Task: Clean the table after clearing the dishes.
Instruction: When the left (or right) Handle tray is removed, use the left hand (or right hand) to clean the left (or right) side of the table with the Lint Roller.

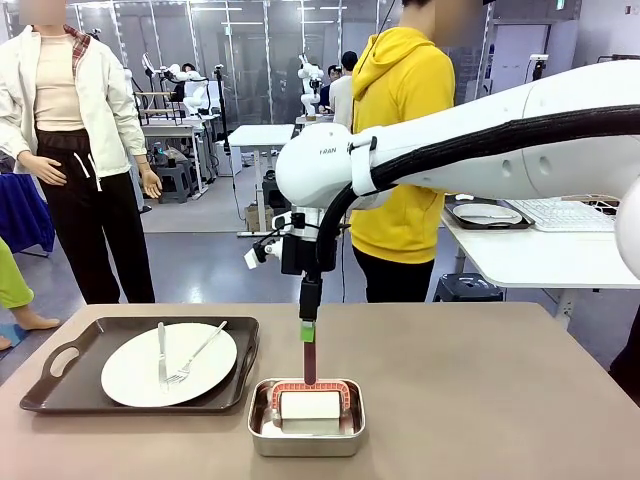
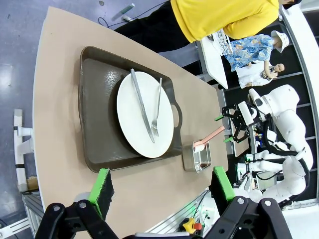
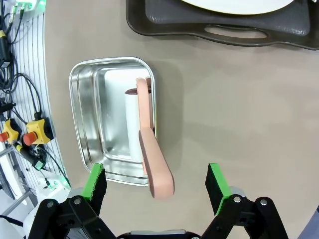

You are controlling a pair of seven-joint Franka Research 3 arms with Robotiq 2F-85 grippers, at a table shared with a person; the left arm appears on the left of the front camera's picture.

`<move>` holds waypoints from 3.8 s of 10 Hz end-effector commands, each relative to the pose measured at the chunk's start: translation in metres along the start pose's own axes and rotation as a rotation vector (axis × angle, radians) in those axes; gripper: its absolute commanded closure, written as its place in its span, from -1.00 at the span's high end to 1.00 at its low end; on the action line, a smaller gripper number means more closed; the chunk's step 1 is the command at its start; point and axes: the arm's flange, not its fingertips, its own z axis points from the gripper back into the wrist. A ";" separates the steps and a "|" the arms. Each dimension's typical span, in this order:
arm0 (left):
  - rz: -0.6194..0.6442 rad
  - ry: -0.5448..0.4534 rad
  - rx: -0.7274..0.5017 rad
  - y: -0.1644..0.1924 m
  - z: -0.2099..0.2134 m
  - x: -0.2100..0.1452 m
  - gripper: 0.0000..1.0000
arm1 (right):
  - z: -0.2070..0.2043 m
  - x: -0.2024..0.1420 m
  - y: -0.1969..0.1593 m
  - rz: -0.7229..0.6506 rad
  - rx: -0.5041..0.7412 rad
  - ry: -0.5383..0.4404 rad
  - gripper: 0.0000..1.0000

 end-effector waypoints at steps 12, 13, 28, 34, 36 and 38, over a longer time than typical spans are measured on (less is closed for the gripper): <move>-0.004 0.009 0.005 0.000 0.003 -0.002 1.00 | -0.040 0.003 0.005 -0.026 0.037 0.074 -0.43; -0.004 0.009 0.005 0.000 0.003 -0.002 1.00 | -0.039 0.004 0.006 -0.023 0.032 0.070 -1.00; -0.004 0.009 0.005 0.000 0.003 -0.002 1.00 | 0.084 -0.082 0.098 -0.364 -0.114 -0.057 -1.00; -0.004 0.009 0.005 0.000 0.003 -0.002 1.00 | 0.074 -0.198 0.100 -1.195 -0.029 -0.471 -1.00; -0.004 0.009 0.005 0.000 0.003 -0.002 1.00 | 0.064 -0.218 0.089 -1.343 -0.098 -0.560 -1.00; -0.004 0.009 0.005 0.000 0.003 -0.002 1.00 | 0.077 -0.226 0.082 -1.282 -0.027 -0.513 -1.00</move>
